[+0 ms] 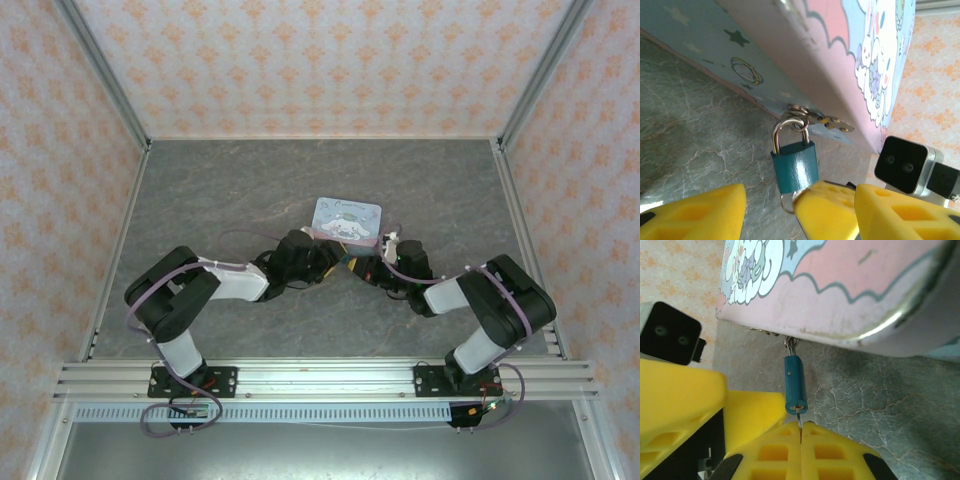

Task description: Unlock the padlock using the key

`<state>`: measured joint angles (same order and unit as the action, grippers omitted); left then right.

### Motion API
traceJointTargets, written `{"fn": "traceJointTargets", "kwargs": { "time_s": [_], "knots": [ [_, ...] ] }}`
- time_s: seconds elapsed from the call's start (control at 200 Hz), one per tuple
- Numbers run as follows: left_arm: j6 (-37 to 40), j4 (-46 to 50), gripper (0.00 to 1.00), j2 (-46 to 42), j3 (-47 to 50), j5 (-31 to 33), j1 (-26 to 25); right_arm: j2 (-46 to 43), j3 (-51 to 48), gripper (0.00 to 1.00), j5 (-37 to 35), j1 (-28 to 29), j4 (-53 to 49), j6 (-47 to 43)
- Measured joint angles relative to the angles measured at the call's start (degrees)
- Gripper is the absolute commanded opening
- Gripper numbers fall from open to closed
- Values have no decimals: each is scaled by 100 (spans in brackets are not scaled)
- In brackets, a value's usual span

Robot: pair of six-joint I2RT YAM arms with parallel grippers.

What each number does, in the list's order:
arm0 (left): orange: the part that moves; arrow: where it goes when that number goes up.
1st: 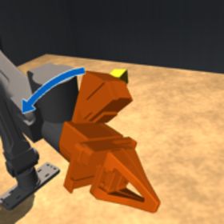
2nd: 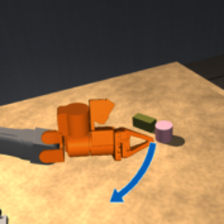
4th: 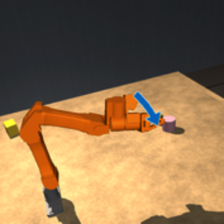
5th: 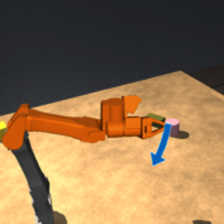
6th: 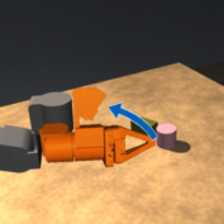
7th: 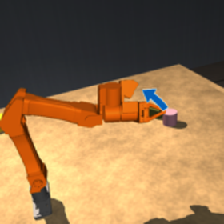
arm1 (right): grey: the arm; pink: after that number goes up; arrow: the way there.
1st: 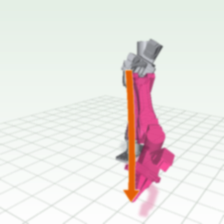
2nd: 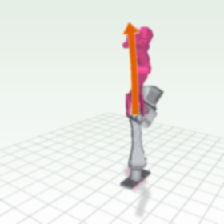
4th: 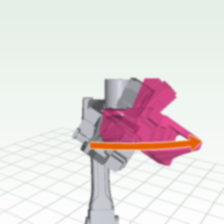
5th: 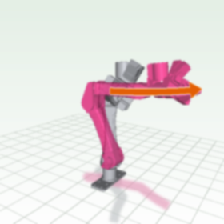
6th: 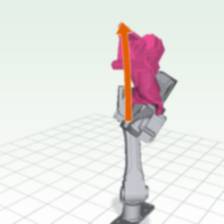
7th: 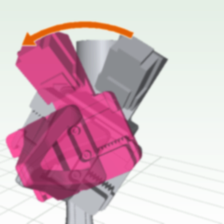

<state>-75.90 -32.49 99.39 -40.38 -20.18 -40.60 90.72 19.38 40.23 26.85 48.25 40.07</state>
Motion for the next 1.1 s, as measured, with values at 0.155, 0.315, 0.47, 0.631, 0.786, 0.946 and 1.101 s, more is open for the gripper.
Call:
{"fn": "traceJointTargets", "kwargs": {
  "time_s": [0.155, 0.315, 0.47, 0.631, 0.786, 0.946, 1.101],
  "knots": [
    [-170, -306, 50, 247, 0, 2, 0, -26, 0, 0, 2, 2, -94, 136],
    [-286, -433, 42, 407, -4, 4, 0, -26, 13, 0, 4, 2, -107, 216],
    [-385, -535, 39, 503, -7, 4, 0, -26, 13, 0, 2, 13, -107, 262],
    [-468, -597, 37, 542, -22, 2, 0, -24, 22, 0, 4, 13, -107, 354],
    [-527, -614, 31, 603, -138, 0, 0, -22, 59, 0, 7, 17, -85, 501],
    [-549, -632, 17, 603, -160, 7, 13, -17, 83, 2, 20, 26, -83, 610],
    [-527, -634, 3, 603, -160, 4, 15, -66, 87, 18, -33, 22, -203, 575]
  ]
}}
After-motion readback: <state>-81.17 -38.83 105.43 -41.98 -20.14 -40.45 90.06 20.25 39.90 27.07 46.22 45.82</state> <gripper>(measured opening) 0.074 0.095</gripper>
